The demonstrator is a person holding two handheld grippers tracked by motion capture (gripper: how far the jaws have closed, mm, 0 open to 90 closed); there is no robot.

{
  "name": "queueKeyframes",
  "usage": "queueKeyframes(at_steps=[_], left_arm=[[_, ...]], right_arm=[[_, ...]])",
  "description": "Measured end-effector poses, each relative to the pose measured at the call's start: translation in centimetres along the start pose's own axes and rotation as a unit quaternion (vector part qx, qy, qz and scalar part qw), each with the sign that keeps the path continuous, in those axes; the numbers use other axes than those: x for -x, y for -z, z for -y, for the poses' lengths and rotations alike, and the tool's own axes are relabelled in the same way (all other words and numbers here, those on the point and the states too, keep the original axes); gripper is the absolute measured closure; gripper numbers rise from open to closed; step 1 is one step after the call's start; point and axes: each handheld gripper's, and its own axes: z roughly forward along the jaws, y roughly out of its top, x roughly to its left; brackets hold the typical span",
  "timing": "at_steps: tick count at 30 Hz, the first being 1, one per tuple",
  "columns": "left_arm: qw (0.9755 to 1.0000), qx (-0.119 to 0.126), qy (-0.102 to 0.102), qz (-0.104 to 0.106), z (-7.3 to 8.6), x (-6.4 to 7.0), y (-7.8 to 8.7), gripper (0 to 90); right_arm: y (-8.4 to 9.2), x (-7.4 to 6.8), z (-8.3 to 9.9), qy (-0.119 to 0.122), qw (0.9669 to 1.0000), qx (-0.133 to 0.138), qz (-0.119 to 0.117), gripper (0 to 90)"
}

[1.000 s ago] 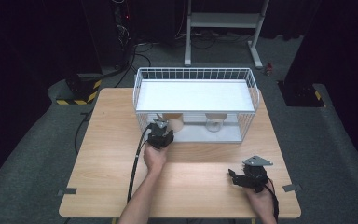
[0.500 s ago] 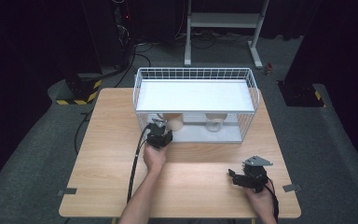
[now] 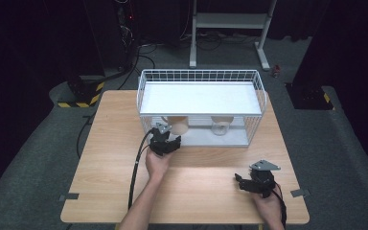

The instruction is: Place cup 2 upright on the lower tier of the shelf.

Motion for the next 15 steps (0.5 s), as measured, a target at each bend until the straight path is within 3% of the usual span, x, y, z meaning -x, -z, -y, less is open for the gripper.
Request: queueKeyframes(at_steps=[15], left_arm=[[1.0,0.003,0.0,0.009,1.0,-0.5,1.4,40.4]], right_arm=[[0.0,0.0,0.0,-0.001,1.0,-0.001,0.0,22.7]])
